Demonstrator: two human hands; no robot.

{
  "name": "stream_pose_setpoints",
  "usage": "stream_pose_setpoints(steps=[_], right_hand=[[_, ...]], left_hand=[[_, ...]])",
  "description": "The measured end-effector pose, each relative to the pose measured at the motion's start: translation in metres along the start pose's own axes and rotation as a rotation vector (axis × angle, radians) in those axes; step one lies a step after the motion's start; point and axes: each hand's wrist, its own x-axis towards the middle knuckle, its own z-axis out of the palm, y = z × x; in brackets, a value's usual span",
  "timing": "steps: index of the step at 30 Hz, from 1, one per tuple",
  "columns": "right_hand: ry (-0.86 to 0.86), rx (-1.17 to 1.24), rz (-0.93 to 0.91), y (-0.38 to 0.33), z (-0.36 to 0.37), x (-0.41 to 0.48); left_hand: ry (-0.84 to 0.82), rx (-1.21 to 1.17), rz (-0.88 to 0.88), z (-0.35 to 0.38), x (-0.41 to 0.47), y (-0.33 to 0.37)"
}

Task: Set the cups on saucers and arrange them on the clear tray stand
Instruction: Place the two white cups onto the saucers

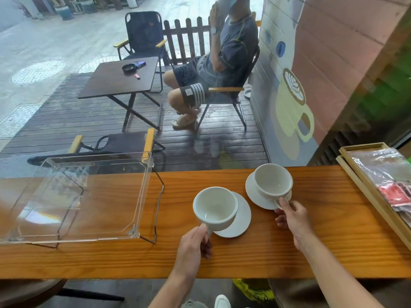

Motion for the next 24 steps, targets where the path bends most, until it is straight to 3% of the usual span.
stream_pose_setpoints(steps=[24], right_hand=[[-0.050,-0.069,0.060,-0.003,-0.002,0.001]], left_hand=[[-0.066,0.022,-0.088,0.027,0.039,-0.026]])
